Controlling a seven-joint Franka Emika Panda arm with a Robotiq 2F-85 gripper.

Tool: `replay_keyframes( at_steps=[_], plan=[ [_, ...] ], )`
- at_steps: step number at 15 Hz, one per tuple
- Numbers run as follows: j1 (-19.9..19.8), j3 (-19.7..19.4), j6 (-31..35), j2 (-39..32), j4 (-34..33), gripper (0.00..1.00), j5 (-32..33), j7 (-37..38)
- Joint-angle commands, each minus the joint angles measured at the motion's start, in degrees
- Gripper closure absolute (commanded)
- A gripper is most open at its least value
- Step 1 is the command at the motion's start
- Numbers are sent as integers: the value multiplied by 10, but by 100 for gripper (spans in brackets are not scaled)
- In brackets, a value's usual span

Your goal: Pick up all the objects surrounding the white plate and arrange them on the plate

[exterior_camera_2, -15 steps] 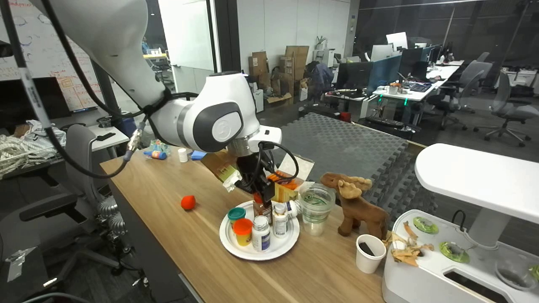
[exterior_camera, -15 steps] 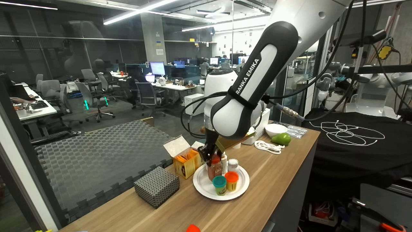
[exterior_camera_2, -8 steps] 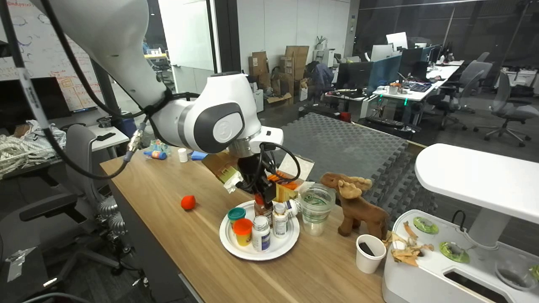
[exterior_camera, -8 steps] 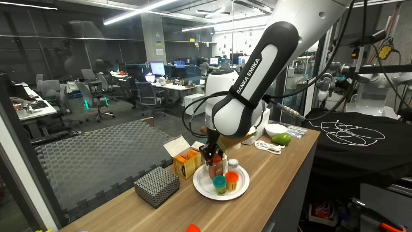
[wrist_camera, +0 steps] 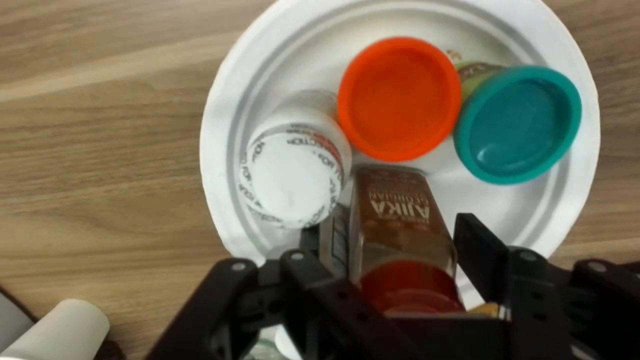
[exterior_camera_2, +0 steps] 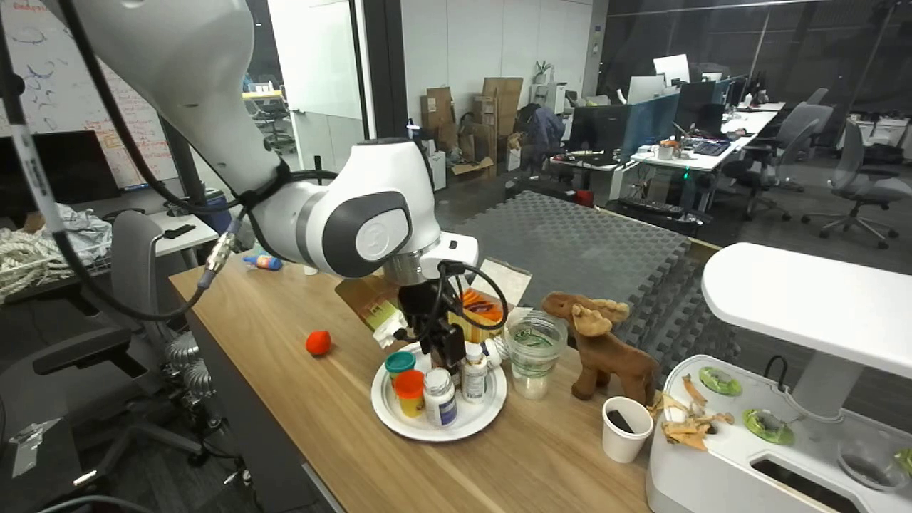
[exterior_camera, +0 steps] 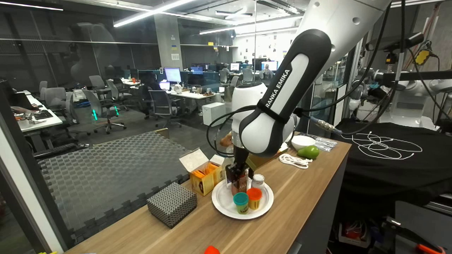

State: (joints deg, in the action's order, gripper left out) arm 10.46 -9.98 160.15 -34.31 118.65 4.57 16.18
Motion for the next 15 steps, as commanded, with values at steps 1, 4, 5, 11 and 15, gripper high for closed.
replay_keyframes(
  at_steps=[1, 4, 5, 11, 15],
  plan=[
    [-21, 22, 2, 6, 14, 0, -5, -25],
    [-23, 28, 0, 18, 13, 0, -5, -29],
    [-22, 29, 1, 20, 11, 0, -5, -27],
    [0, 16, -3, 43, -11, 0, 10, -6],
    [20, -5, -28, 78, -2, 0, 38, 5]
  ],
)
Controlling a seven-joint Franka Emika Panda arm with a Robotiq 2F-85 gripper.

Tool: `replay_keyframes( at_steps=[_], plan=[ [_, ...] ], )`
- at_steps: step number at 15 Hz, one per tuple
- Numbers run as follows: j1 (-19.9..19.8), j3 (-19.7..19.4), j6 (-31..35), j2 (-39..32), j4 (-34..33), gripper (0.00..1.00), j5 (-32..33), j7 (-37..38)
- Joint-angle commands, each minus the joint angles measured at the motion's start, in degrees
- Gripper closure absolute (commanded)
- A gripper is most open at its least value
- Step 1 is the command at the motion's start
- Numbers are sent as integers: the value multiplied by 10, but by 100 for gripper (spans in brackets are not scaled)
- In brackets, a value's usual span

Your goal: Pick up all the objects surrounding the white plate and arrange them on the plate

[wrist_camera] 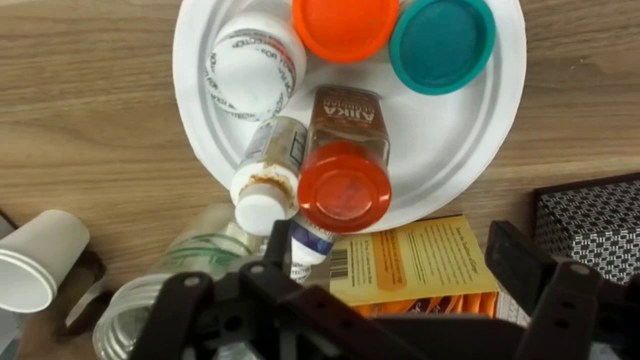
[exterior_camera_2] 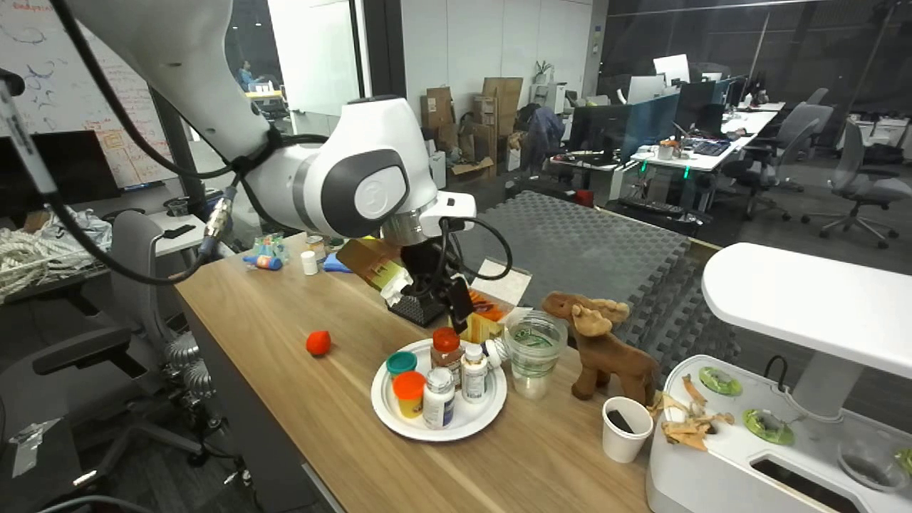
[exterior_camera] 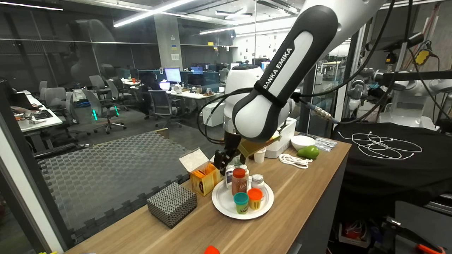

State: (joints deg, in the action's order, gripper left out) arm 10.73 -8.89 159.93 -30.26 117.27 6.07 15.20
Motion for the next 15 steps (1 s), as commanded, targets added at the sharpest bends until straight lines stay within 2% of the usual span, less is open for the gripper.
replay_keyframes(
  at_steps=[1, 6, 8, 11, 15],
  plan=[
    [16, -10, -43, 52, 15, 0, 22, 10],
    [-7, 69, -205, 117, 10, 0, -14, -43],
    [-5, 100, -249, 138, 8, 0, -30, -55],
    [10, 136, -248, 147, 24, 0, -44, -29],
    [38, 153, -185, 126, 65, 0, -31, 44]
  ],
)
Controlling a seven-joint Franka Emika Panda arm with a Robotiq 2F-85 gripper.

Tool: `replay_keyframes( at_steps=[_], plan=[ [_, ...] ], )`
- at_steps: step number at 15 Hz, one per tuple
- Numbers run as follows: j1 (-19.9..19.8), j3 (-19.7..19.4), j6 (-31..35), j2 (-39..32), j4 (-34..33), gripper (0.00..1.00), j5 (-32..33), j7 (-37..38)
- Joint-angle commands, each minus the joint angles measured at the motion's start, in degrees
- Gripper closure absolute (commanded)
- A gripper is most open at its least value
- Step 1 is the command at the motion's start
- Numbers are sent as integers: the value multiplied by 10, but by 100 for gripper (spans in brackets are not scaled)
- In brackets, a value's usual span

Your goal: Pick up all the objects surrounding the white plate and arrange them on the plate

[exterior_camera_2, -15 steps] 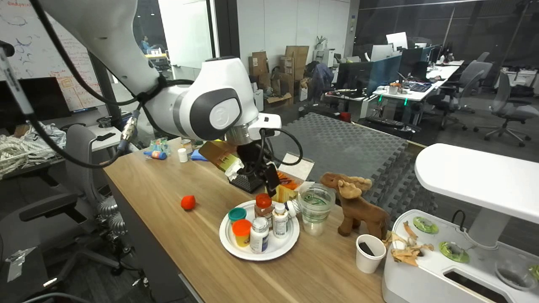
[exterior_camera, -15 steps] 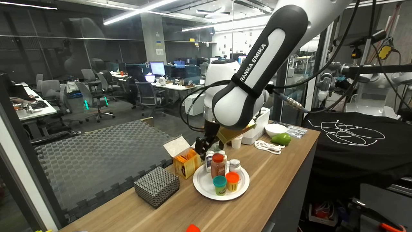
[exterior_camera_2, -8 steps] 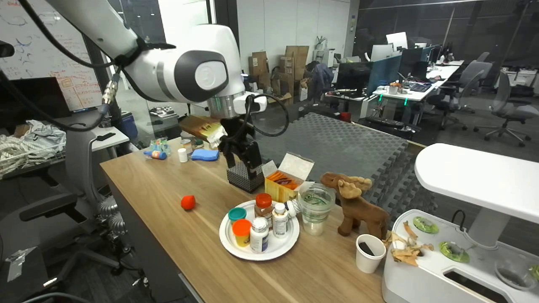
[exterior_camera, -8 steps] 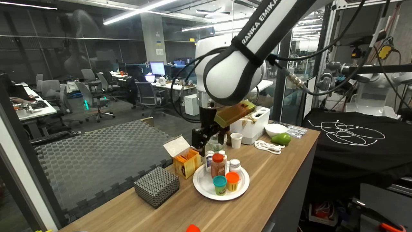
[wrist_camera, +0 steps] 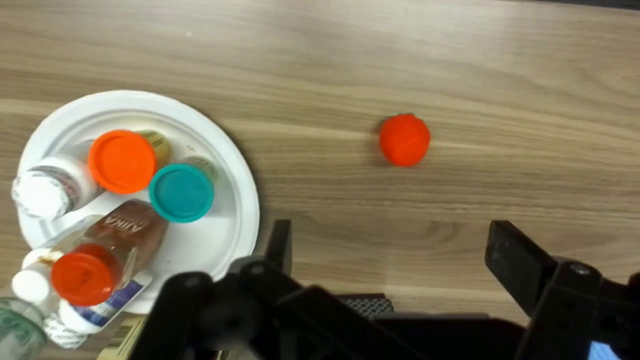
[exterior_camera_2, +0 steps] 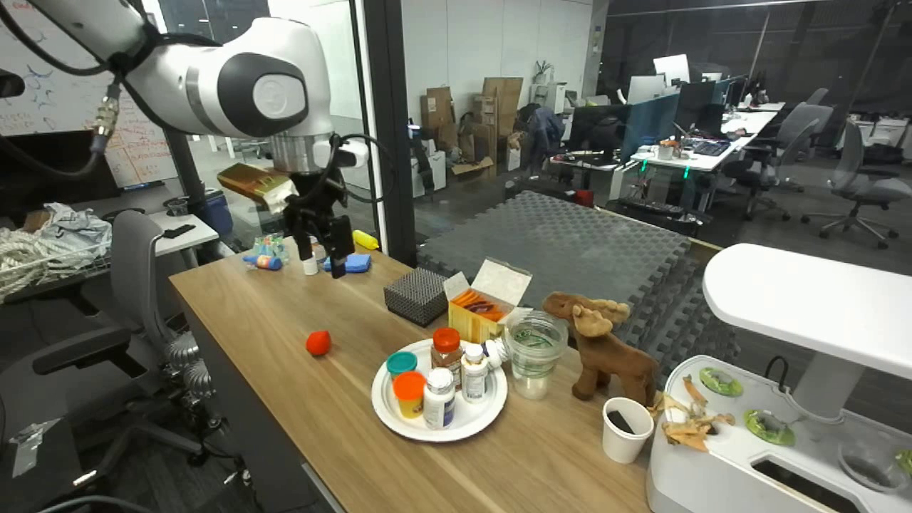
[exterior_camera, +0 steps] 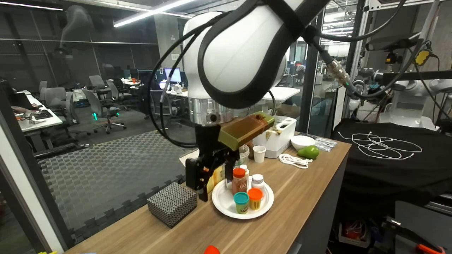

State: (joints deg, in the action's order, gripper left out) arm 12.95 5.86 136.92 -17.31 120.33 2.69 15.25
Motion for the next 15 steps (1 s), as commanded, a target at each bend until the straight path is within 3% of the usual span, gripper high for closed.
replay_keyframes(
  at_steps=[1, 5, 8, 15],
  plan=[
    [24, 5, 60, -9, 46, 0, 8, 63],
    [64, -8, 150, -43, 90, 0, 20, 153],
    [112, -42, 211, -72, 105, 0, 48, 225],
    [203, -124, 284, -138, 79, 0, 73, 315]
  ],
)
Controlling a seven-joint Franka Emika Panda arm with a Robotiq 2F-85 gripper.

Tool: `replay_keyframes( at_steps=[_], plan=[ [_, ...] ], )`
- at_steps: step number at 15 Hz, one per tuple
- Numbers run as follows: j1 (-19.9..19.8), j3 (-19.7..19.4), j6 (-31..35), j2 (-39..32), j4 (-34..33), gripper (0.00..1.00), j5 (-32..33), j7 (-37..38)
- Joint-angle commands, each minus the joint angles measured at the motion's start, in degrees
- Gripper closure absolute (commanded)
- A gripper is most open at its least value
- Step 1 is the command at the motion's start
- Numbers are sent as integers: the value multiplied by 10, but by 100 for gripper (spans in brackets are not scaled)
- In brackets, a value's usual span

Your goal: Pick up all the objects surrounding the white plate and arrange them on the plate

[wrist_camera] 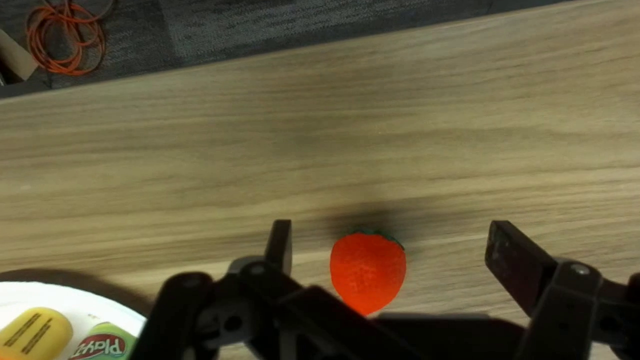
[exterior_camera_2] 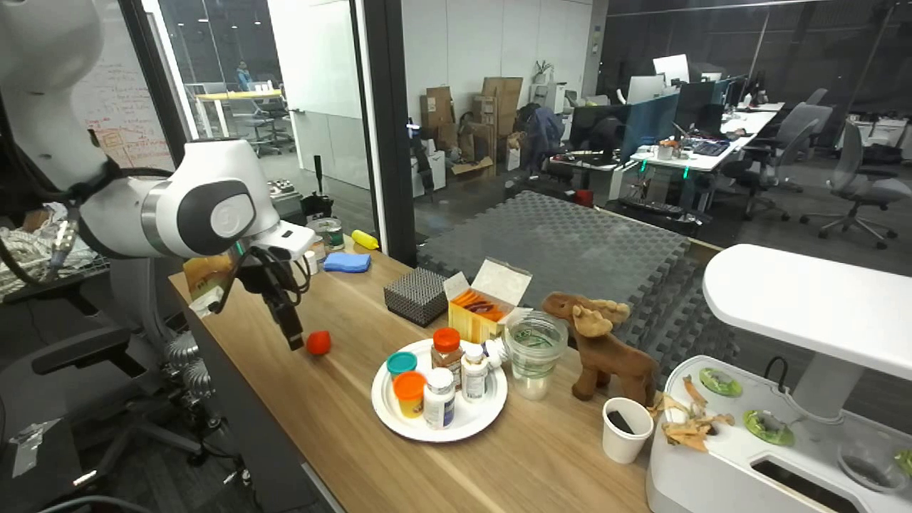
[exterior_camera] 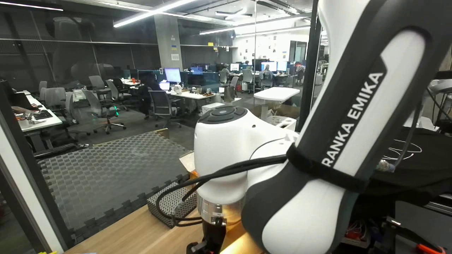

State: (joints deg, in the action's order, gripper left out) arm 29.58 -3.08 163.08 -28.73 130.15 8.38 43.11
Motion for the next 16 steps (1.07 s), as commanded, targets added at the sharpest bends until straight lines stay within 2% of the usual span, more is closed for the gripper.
replay_keyframes(
  at_steps=[1, 4, 9, 10, 16],
  plan=[
    [47, -45, 25, -35, -26, 0, 17, 42],
    [67, -64, 24, -61, -47, 0, 10, 41],
    [75, -81, 21, -94, -84, 0, -1, 35],
    [70, -78, 19, -94, -87, 19, -4, 30],
    [72, -91, 17, -102, -89, 65, -3, 28]
  ],
)
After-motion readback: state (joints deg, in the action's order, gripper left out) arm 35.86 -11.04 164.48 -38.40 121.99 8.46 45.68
